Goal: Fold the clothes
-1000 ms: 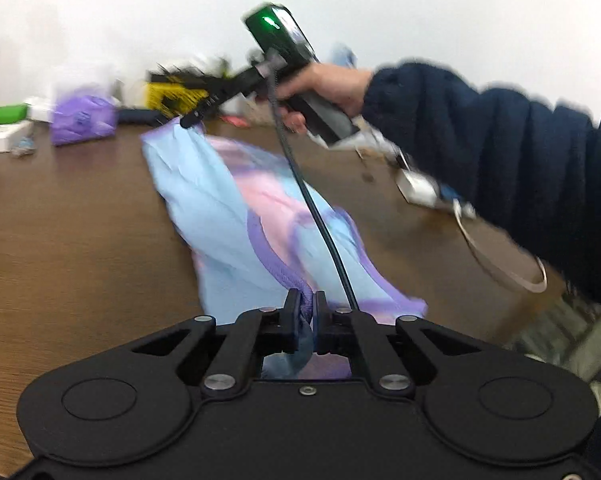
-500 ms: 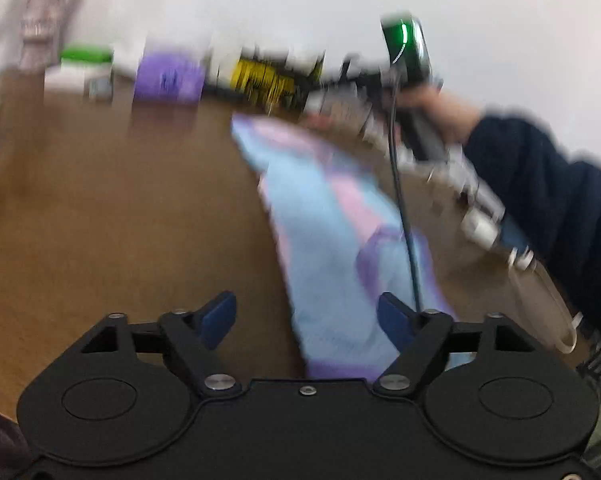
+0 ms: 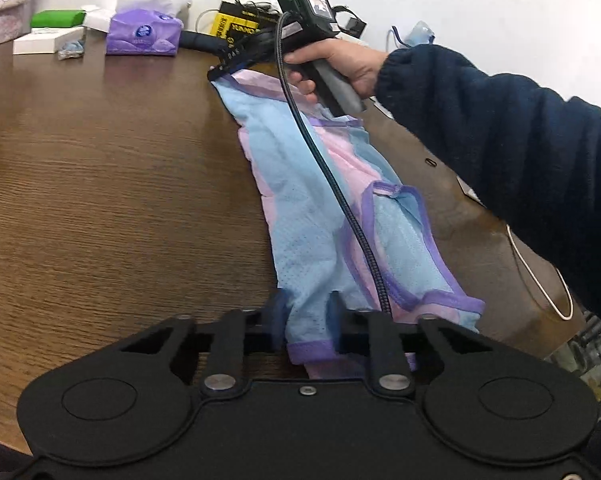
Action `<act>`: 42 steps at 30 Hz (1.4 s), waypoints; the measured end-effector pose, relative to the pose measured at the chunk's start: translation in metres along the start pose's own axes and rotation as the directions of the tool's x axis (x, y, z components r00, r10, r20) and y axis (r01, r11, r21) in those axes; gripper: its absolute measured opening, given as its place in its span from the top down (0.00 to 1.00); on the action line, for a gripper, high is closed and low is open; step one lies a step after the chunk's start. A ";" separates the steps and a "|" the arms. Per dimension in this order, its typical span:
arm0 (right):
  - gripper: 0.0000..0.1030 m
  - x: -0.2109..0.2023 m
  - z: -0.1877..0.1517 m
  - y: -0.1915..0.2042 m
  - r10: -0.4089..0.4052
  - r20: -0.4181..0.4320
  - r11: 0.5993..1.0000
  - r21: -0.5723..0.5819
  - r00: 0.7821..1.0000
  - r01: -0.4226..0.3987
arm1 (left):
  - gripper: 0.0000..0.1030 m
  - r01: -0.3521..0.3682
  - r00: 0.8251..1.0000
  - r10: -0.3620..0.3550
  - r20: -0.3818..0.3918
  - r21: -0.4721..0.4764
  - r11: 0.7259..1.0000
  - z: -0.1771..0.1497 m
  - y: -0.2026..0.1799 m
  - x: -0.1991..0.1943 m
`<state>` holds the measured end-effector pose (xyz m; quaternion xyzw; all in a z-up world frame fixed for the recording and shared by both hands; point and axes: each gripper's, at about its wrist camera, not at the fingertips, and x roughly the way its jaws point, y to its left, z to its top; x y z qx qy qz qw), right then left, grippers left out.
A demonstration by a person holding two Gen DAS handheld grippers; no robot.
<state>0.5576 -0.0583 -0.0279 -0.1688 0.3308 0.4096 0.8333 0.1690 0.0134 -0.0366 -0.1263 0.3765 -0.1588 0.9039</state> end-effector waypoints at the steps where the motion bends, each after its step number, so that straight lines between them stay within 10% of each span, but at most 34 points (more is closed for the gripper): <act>1: 0.95 -0.001 0.001 -0.003 -0.016 0.017 1.000 0.013 1.000 0.016 | 0.90 0.003 1.000 -0.003 -0.002 0.001 1.000 0.000 0.001 0.001; 9: 0.95 0.009 0.003 -0.028 -0.130 0.078 0.981 0.152 0.988 0.117 | 0.90 -0.069 0.997 0.070 0.019 -0.042 0.997 0.006 0.011 0.001; 13: 0.69 -0.004 0.005 -0.026 -0.146 0.058 0.979 0.151 0.988 0.136 | 0.45 -0.097 0.993 0.099 0.066 -0.028 0.995 0.005 0.007 -0.015; 19: 0.63 -0.110 0.002 -0.013 -0.050 0.201 0.997 0.066 0.978 0.038 | 0.45 -0.071 0.988 0.066 0.140 0.029 0.997 0.004 -0.017 -0.037; 23: 0.25 -0.201 -0.014 0.004 -0.059 0.305 0.998 -0.003 0.951 0.063 | 0.45 -0.037 0.984 0.032 0.175 0.026 0.999 0.003 -0.030 -0.044; 32: 0.16 -0.365 -0.087 0.039 -0.132 0.398 0.977 -0.103 0.908 0.188 | 0.33 -0.036 0.994 0.006 0.113 0.272 0.962 -0.011 -0.115 -0.010; 38: 0.16 -0.329 -0.130 0.020 -0.195 0.232 0.981 0.036 0.953 0.191 | 0.33 -0.056 0.998 0.055 0.014 0.375 0.925 -0.029 -0.145 0.026; 42: 0.17 -0.279 -0.138 0.008 -0.219 0.125 0.974 0.094 0.968 0.208 | 0.67 -0.075 0.997 0.083 -0.008 0.349 0.934 -0.027 -0.137 0.034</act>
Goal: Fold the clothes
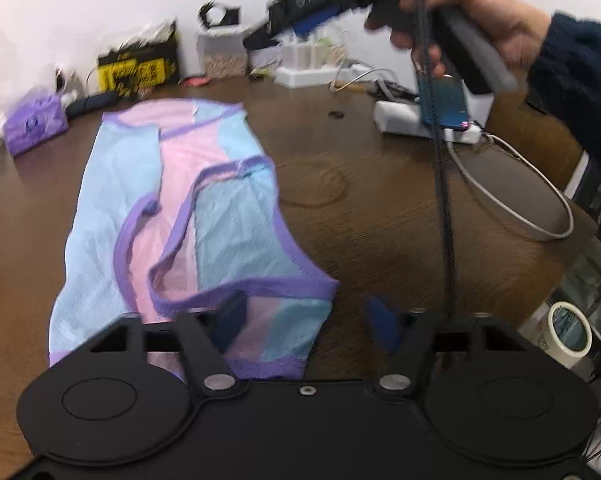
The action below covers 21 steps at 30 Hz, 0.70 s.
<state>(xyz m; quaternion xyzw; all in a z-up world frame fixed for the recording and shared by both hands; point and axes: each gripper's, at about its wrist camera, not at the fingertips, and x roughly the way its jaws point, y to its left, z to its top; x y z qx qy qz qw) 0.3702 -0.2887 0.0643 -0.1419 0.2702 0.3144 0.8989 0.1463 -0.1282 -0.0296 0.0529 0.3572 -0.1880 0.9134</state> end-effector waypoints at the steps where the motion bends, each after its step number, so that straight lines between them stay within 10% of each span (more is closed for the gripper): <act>1: 0.17 0.020 -0.001 -0.005 -0.012 -0.032 0.999 0.043 0.999 0.014 | 0.76 -0.003 1.000 0.003 0.001 0.010 1.000 -0.001 0.001 0.000; 15: 0.63 0.136 -0.018 -0.063 0.003 -0.154 0.953 0.300 0.988 0.044 | 0.91 0.064 0.998 -0.062 0.027 -0.076 0.995 0.003 0.019 -0.007; 17: 0.92 0.138 -0.018 -0.060 -0.003 -0.152 0.955 0.292 0.988 0.048 | 0.91 0.084 0.996 -0.081 0.036 -0.078 0.993 0.002 0.020 -0.007; 21: 0.94 0.137 -0.011 -0.052 -0.038 -0.139 0.961 0.266 0.989 0.074 | 0.94 0.113 0.993 -0.106 0.059 -0.123 0.986 0.003 0.030 -0.012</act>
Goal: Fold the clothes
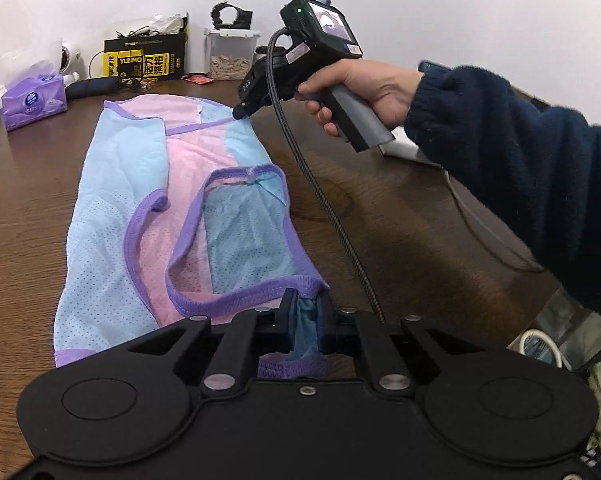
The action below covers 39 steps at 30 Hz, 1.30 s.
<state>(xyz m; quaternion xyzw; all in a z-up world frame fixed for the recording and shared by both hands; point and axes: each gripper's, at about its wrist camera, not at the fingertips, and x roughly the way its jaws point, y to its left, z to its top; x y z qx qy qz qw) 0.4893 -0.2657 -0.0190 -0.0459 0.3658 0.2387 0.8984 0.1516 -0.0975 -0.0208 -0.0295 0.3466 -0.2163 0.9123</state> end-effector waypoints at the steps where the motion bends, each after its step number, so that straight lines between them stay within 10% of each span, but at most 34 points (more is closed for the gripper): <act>1: 0.94 -0.004 0.003 0.002 -0.003 0.013 1.000 -0.001 1.000 0.003 | 0.94 0.005 1.000 -0.005 0.004 -0.012 1.000 0.000 0.002 -0.003; 8: 0.94 -0.022 0.062 0.050 -0.016 0.085 0.997 -0.072 0.996 0.022 | 0.96 0.018 0.992 0.002 0.124 -0.156 0.988 0.004 0.037 -0.051; 14: 0.93 0.044 0.083 0.108 -0.064 -0.050 0.983 -0.177 0.997 0.055 | 0.94 0.001 0.995 0.037 0.092 -0.380 0.925 -0.018 0.079 -0.057; 17: 0.87 0.064 0.076 0.130 -0.090 -0.092 0.965 -0.254 0.992 0.065 | 0.71 0.009 0.996 0.028 0.084 -0.404 0.915 -0.019 0.087 -0.059; 19: 0.74 0.055 0.077 0.131 -0.077 -0.066 0.962 -0.265 0.995 0.057 | 0.44 0.021 0.993 0.026 0.117 -0.382 0.924 -0.019 0.085 -0.065; 25: 0.28 -0.009 0.088 0.119 -0.161 0.085 0.941 -0.286 0.983 0.179 | 0.43 0.073 0.984 -0.014 0.177 -0.334 0.940 -0.009 0.074 -0.073; 30: 0.24 -0.071 0.054 0.116 -0.080 0.139 0.928 -0.350 0.987 0.125 | 0.37 0.200 0.950 -0.146 0.275 -0.181 0.963 -0.009 0.064 -0.093; 33: 0.21 -0.122 -0.010 0.117 0.138 0.133 0.877 -0.476 0.981 -0.059 | 0.30 0.245 0.918 -0.229 0.324 -0.011 0.969 -0.011 0.065 -0.112; 39: 0.21 -0.173 -0.112 0.151 0.365 0.053 0.744 -0.616 0.929 -0.258 | 0.30 0.113 0.969 -0.152 0.194 0.199 0.974 -0.007 0.099 -0.093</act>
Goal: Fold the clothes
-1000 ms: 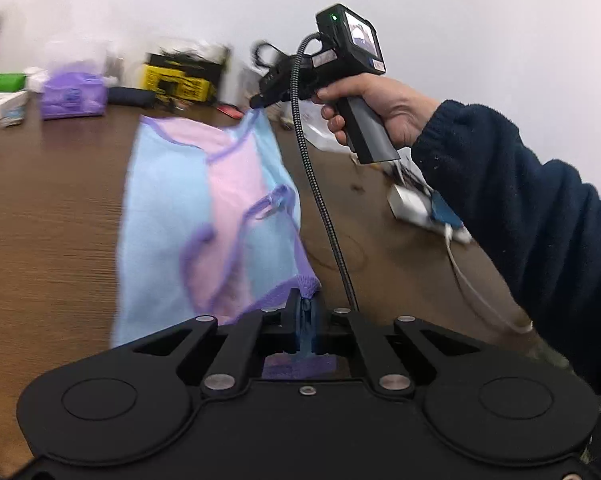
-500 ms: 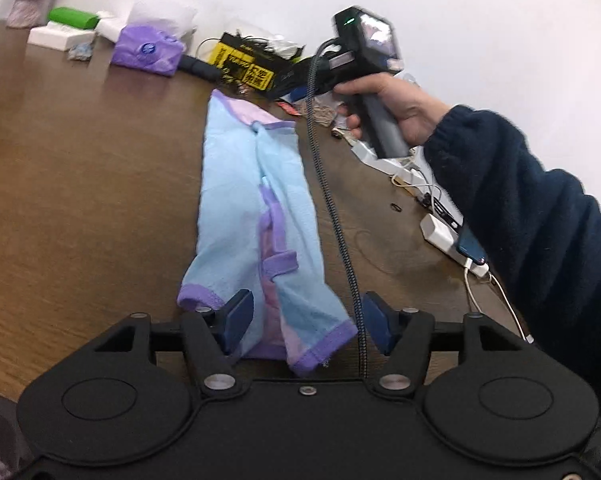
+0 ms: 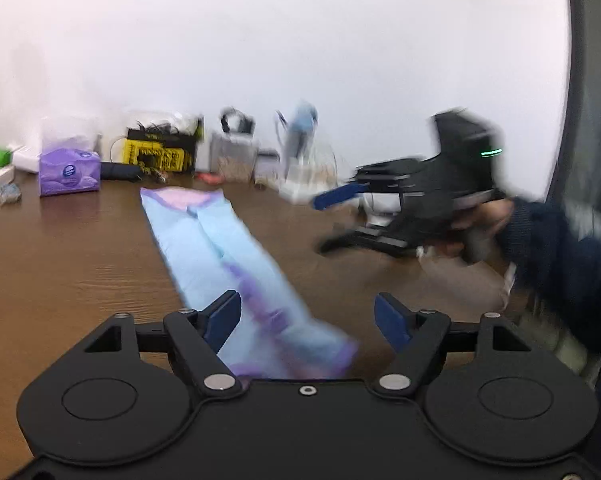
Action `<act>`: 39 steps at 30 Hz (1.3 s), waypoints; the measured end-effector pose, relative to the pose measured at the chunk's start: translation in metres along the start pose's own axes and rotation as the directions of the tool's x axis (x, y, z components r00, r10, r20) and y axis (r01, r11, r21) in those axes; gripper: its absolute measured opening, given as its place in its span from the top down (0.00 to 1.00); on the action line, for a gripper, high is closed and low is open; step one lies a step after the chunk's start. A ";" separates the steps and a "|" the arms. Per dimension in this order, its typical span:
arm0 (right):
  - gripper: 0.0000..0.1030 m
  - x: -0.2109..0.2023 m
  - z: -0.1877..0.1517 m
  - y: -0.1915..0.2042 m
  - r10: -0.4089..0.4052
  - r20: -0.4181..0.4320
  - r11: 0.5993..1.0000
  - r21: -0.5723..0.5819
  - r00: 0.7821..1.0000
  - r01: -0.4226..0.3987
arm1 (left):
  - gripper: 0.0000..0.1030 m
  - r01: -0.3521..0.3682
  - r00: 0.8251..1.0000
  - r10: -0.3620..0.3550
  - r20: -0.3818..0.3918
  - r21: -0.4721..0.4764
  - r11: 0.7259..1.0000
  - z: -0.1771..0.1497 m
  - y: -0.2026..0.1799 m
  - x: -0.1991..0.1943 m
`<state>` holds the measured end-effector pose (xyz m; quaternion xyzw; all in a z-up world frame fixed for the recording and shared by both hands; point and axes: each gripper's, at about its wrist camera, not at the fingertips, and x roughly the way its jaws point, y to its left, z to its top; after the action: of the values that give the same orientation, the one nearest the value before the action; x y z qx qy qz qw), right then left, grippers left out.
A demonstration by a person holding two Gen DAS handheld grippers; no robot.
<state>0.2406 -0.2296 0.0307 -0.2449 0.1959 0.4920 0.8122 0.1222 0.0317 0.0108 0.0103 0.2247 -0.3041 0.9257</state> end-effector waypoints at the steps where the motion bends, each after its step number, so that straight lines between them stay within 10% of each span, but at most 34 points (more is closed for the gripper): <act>1: 0.21 -0.001 -0.007 0.023 0.041 0.006 0.999 -0.033 0.999 -0.040 | 0.32 0.002 0.999 0.000 -0.037 0.048 0.999 -0.003 -0.001 0.010; 5: 0.23 0.004 -0.016 0.062 0.116 0.026 0.991 -0.072 0.993 -0.113 | 0.75 0.039 0.985 -0.015 -0.172 0.137 0.990 -0.012 -0.008 0.042; 11: 0.38 0.028 -0.024 0.065 0.249 -0.078 0.968 -0.013 0.965 -0.251 | 0.75 0.090 0.978 -0.063 -0.198 0.129 0.988 -0.020 -0.016 0.049; 14: 0.37 0.020 -0.023 0.069 0.291 -0.125 0.953 -0.049 0.948 -0.299 | 0.60 0.137 0.972 -0.111 -0.206 0.115 0.984 -0.017 -0.022 0.043; 16: 0.32 0.007 -0.022 0.072 0.284 -0.154 0.950 -0.091 0.946 -0.300 | 0.32 0.198 0.969 -0.172 -0.179 0.140 0.970 -0.012 -0.024 0.027; 21: 0.20 -0.025 -0.026 0.077 0.246 -0.086 0.957 -0.136 0.965 -0.256 | 0.10 0.209 0.976 -0.188 -0.111 0.230 0.950 -0.003 -0.009 0.021; 29: 0.15 -0.006 -0.035 0.071 0.244 -0.058 0.965 -0.089 0.968 -0.248 | 0.11 0.249 0.962 -0.206 -0.177 0.276 0.928 -0.010 0.009 0.059; 36: 0.25 0.009 -0.052 0.055 0.276 -0.057 0.961 0.049 0.959 -0.274 | 0.43 0.289 0.947 -0.226 -0.229 0.298 0.910 -0.023 0.008 0.066; 39: 0.61 0.011 -0.051 0.051 0.253 -0.033 0.965 0.080 0.967 -0.250 | 0.71 0.284 0.947 -0.226 -0.228 0.265 0.922 -0.020 0.009 0.067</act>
<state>0.1958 -0.2319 -0.0263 -0.1981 0.2613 0.5780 0.7473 0.1671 0.0048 -0.0361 0.1477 0.2649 -0.4500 0.8399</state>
